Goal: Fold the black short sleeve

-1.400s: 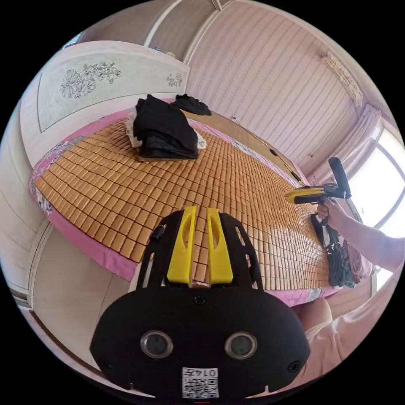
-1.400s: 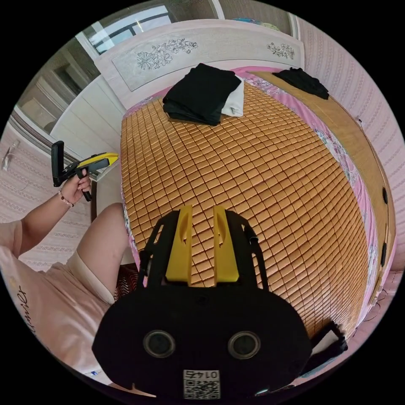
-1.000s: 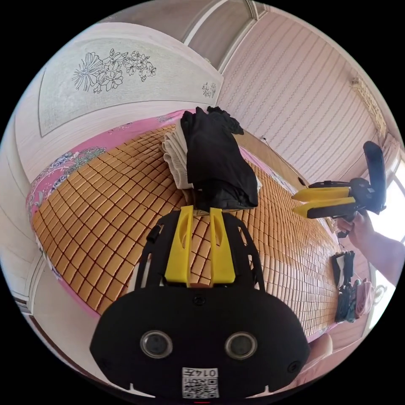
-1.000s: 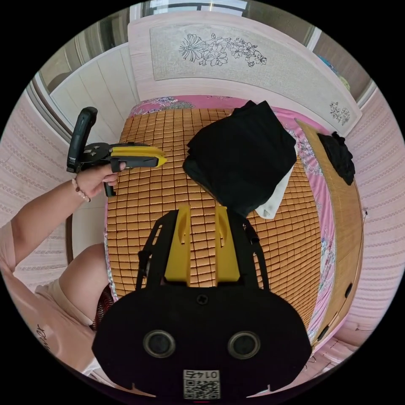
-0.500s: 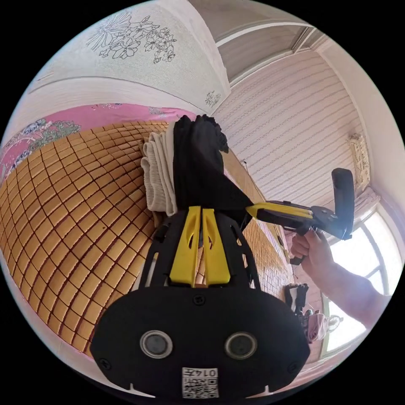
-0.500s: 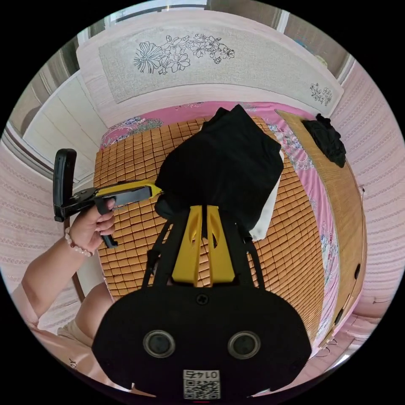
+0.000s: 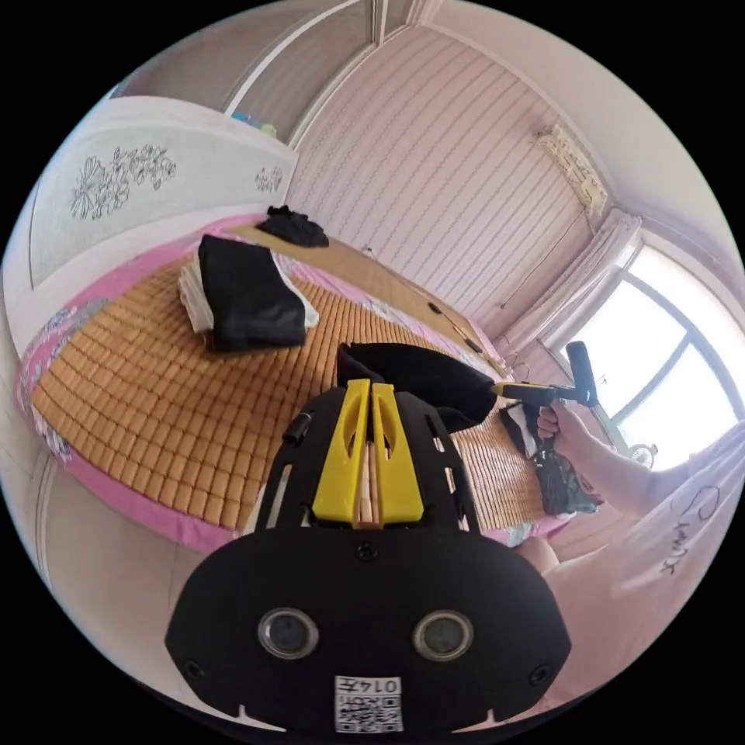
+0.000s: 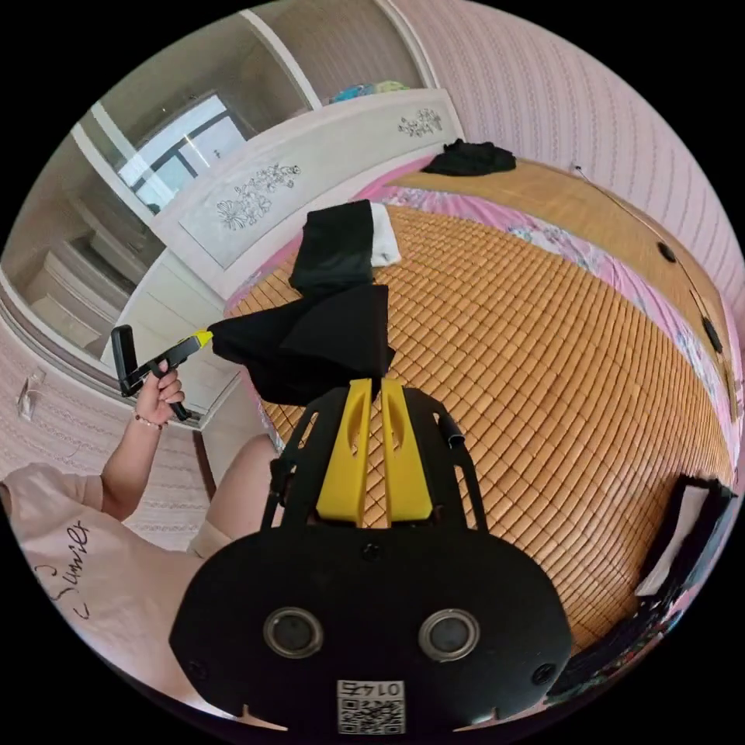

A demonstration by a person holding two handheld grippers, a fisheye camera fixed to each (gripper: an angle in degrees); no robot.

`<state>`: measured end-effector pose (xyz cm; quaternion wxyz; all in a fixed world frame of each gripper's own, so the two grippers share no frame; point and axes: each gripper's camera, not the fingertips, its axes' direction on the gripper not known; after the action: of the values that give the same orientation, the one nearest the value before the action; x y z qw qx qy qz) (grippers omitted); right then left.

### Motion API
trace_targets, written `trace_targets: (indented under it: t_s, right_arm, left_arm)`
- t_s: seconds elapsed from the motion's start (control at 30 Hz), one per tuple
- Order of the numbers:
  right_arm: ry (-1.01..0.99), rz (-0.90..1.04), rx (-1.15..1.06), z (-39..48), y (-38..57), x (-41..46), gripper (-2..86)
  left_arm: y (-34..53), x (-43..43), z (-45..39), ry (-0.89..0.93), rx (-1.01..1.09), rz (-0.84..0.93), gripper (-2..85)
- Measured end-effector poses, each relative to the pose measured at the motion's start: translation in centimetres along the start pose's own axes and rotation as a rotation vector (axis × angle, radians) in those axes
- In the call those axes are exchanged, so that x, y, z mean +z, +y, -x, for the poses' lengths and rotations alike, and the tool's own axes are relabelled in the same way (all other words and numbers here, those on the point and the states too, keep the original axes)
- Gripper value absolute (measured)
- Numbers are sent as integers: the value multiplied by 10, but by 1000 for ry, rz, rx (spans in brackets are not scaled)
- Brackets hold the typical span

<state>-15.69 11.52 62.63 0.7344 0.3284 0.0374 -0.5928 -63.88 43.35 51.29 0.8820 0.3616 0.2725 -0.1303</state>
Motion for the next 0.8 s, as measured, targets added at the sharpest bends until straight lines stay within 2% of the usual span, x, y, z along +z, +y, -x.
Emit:
trace_targets:
  t_s: [0.07,0.17,0.3,0.5,0.7,0.8]
  right_arm:
    - [102,162,251,-44,87,24,13]
    - [29,145,411,-70,166,17,26]
    - [42,103,390,-73,198,5,49]
    - [104,101,321,-84,182,8,77]
    - [196,144,414,-114,166,25,83]
    - [268,173,435,-118,176,27,59]
  left_arm:
    - [47,15,-1,27,-92,129,-10]
    - [98,19,-12,37,-158,204,-10]
    - [113,7,-23,38,-181,191,-10]
    - [110,-16,-38,-18,-117,164,-10]
    - [122,-26,-42,-51,-132,201,-10]
    - [129,-31,-41,-56,-156,210,-10]
